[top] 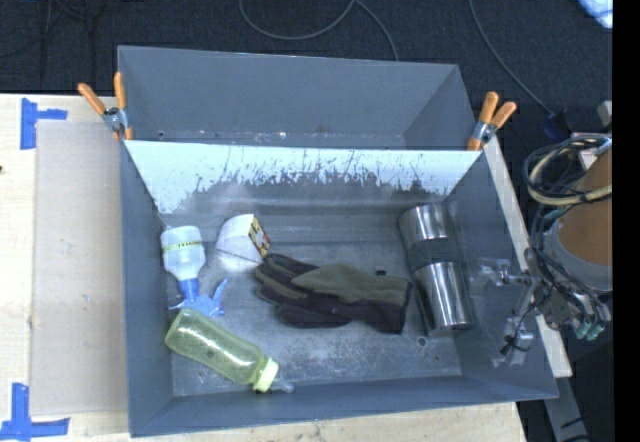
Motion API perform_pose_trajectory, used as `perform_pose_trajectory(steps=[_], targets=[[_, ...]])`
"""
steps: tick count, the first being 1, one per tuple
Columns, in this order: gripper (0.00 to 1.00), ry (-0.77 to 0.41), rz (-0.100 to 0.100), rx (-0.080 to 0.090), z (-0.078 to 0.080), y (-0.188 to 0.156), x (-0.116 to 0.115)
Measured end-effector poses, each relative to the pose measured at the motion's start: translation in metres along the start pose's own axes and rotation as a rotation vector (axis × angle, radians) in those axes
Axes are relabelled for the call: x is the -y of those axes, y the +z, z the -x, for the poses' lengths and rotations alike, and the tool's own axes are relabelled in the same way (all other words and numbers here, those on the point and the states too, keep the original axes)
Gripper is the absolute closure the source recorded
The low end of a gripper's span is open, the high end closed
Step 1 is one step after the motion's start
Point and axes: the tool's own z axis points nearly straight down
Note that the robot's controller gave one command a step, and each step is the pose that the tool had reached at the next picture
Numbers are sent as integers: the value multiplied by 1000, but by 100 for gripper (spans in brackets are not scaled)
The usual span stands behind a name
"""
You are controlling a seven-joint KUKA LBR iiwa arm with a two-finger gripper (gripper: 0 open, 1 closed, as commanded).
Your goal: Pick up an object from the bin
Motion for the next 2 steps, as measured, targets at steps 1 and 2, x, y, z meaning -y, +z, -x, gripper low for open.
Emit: perform_pose_trajectory(steps=[1, 2], targets=[[0, -4, -2, 7, 2, -4, -1], [0, -80, -2, 6, 14, 49, -25]])
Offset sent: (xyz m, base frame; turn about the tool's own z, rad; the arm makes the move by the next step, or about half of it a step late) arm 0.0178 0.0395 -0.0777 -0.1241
